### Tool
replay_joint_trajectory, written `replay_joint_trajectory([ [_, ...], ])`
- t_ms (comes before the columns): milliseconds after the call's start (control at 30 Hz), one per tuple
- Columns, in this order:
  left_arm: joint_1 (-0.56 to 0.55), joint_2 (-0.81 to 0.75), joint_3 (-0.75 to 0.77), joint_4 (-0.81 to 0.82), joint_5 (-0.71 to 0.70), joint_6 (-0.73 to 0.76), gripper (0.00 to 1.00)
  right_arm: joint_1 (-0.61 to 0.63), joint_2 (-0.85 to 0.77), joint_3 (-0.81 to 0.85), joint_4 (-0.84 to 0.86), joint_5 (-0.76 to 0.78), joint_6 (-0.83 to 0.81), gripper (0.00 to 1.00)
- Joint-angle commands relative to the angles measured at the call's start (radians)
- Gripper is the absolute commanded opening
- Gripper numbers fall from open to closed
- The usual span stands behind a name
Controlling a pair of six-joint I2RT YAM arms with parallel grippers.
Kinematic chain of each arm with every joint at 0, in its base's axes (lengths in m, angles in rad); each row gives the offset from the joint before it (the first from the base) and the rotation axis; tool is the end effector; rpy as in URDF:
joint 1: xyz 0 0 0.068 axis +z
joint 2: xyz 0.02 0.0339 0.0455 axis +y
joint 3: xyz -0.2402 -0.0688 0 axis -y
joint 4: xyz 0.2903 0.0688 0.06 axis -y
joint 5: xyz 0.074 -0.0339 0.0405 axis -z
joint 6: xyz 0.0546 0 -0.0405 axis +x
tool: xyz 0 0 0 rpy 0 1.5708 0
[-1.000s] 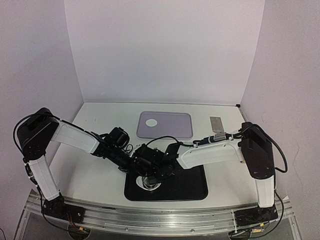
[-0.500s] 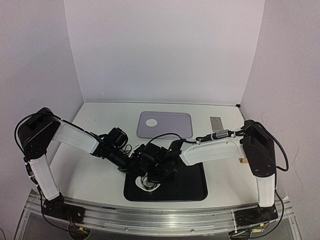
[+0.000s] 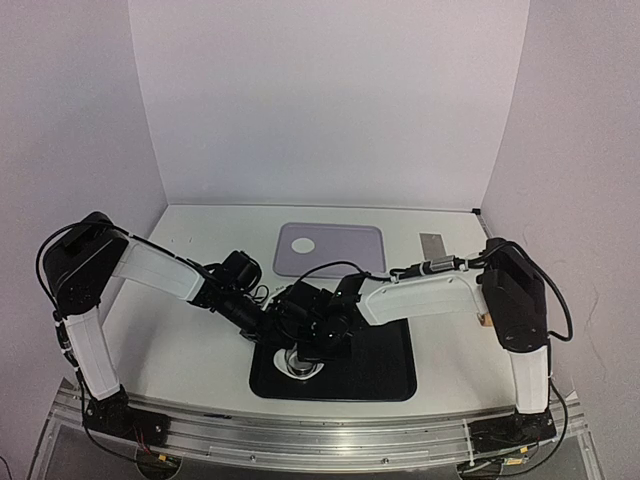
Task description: Roll out the dumpling wrappers from the dough
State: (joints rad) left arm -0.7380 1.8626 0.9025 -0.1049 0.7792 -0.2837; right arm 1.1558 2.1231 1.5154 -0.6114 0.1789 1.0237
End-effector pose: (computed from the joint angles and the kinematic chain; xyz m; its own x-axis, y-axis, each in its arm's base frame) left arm 0.2401 -0.2702 0.0414 -0.8258 0.4818 -0.2931 0.5202 0.4502 -0.7258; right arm 0.1954 0.4194 0.0816 -0.9449 -0.0602 -0.3219 -0.1323 0.9693 0.2073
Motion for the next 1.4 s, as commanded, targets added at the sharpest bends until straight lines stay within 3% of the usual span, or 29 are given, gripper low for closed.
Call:
replay_joint_trajectory([
  [0,-0.063,0.123,-0.043,-0.051,-0.213,0.012,0.0,0.004,0.126,-0.001,0.228,0.044,-0.082,0.0],
  [200,-0.063,0.068,0.003,-0.025,-0.275,0.073,0.0,0.002,0.134,0.062,0.229,0.109,-0.209,0.0],
  [367,-0.063,0.061,-0.027,-0.023,-0.335,0.124,0.0,-0.006,0.153,0.041,0.23,0.078,-0.18,0.0],
  [567,-0.064,0.049,-0.101,-0.1,-0.206,0.031,0.0,0.031,0.124,-0.037,0.229,0.028,-0.09,0.0],
  [867,-0.064,-0.031,-0.203,-0.184,-0.106,0.064,0.0,0.121,0.125,-0.078,0.246,0.029,-0.049,0.0],
  [1067,-0.065,0.032,-0.141,-0.182,-0.081,0.076,0.0,0.069,0.12,-0.06,0.247,0.027,-0.084,0.0],
  [1367,-0.049,0.11,0.006,-0.108,-0.235,0.072,0.0,-0.021,0.141,-0.013,0.245,0.041,-0.112,0.0],
])
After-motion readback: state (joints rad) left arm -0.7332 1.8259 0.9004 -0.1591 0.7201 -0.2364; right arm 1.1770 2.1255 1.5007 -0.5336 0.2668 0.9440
